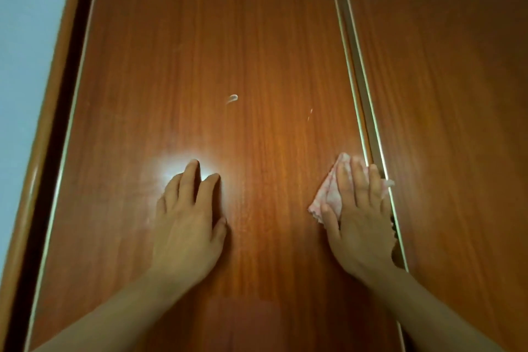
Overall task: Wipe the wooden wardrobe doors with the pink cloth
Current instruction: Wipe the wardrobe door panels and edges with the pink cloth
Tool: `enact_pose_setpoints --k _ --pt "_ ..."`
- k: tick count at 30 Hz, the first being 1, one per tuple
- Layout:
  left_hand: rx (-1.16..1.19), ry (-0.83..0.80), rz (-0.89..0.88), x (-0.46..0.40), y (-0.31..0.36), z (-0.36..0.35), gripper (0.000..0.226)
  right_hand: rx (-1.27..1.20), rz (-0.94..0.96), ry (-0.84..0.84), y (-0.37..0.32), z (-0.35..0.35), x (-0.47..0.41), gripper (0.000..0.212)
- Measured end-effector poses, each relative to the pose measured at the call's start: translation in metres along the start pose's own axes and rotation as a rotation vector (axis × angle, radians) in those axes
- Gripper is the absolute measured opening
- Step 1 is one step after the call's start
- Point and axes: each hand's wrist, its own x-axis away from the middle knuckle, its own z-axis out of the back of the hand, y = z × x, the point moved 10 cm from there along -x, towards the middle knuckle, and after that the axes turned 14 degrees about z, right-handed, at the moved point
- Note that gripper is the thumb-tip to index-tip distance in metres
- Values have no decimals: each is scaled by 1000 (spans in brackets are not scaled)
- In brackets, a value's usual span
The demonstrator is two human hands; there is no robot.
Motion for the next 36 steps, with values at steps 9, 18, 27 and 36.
enact_pose_setpoints --k 9,18,27,36 --pt "-70 52 106 -79 17 22 85 35 39 26 16 13 -125 78" --pt "-167 -52 3 -82 -7 22 133 14 627 -138 -115 -15 -110 67" --pt "-229 -81 7 -93 -19 24 136 -22 -57 14 -5 9 -184 74" --pt "-185 -64 57 -103 -62 48 138 26 788 -183 -204 -31 -154 59"
